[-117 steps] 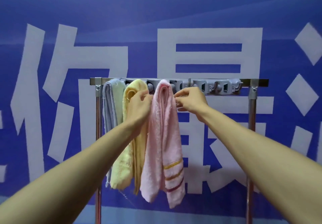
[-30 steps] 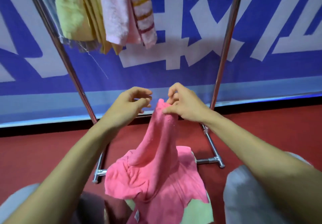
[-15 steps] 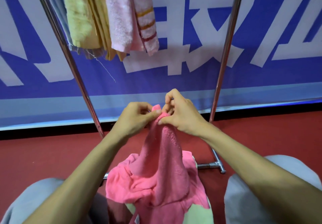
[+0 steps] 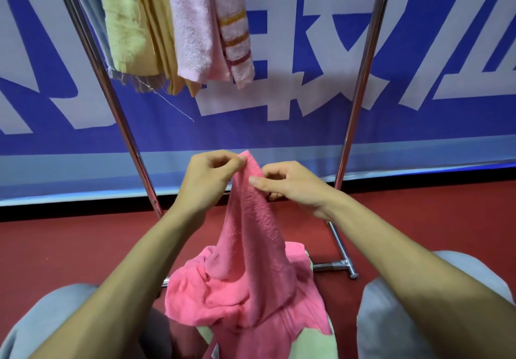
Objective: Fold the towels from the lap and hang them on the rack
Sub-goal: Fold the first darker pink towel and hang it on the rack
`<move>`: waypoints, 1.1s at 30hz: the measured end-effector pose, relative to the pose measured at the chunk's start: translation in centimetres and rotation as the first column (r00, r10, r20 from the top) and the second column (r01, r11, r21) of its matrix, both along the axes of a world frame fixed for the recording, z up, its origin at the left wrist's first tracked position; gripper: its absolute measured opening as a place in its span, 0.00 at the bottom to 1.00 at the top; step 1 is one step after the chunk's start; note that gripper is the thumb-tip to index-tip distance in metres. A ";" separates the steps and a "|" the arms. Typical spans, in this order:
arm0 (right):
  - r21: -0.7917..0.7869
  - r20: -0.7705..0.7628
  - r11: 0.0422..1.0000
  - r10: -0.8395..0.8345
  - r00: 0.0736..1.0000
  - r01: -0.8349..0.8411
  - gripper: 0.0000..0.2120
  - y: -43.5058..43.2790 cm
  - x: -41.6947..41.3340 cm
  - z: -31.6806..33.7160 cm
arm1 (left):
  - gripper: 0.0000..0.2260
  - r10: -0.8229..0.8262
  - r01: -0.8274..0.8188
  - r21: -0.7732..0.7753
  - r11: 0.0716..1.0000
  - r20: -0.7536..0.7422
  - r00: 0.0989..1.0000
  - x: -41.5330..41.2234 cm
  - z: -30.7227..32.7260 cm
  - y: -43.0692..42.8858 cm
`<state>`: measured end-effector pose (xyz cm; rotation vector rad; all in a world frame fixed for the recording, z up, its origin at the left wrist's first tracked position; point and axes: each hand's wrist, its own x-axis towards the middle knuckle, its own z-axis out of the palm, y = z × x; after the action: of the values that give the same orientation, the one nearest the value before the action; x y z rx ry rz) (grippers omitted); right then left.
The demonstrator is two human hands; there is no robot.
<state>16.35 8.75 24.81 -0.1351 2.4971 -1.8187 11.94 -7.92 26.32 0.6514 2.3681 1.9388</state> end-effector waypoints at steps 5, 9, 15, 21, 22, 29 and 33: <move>-0.048 -0.059 0.999 0.017 0.998 -0.019 0.05 0.3 0.0 0.2 | 0.10 -0.030 0.030 -0.024 0.999 0.015 0.999 0.2 0.1 -0.3; -0.015 -0.108 1.000 -0.011 0.994 0.010 0.07 0.3 -0.1 0.0 | 0.07 -0.163 0.166 -0.093 0.982 0.046 0.986 0.0 0.3 -0.9; 0.078 -0.175 0.996 -0.024 0.984 0.038 0.02 0.4 -0.2 0.0 | 0.06 -0.191 0.196 -0.136 0.971 0.048 0.980 0.0 0.4 -1.1; 0.312 -0.137 0.949 0.081 0.987 -0.035 0.09 1.4 -1.1 -1.0 | 0.06 -0.035 0.028 0.116 0.993 0.057 0.998 -0.5 0.9 -1.0; 0.350 -0.132 0.936 0.088 0.987 -0.036 0.11 1.6 -1.3 -1.4 | 0.06 -0.005 -0.011 0.188 0.982 0.085 0.996 -0.7 1.1 -1.2; 0.565 -0.026 0.823 0.082 0.996 -0.053 0.09 2.3 -2.3 -3.7 | 0.07 0.101 -0.331 0.508 0.795 0.427 0.899 -2.1 1.8 -3.8; 0.627 0.088 0.772 0.059 0.994 -0.101 0.10 2.5 -2.4 -6.4 | 0.15 0.163 -0.509 0.568 0.647 0.549 0.820 -2.1 2.0 -3.9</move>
<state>13.94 11.29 18.41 -0.1446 2.8383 -0.8428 9.84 -11.85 28.36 -0.3266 1.4935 2.7814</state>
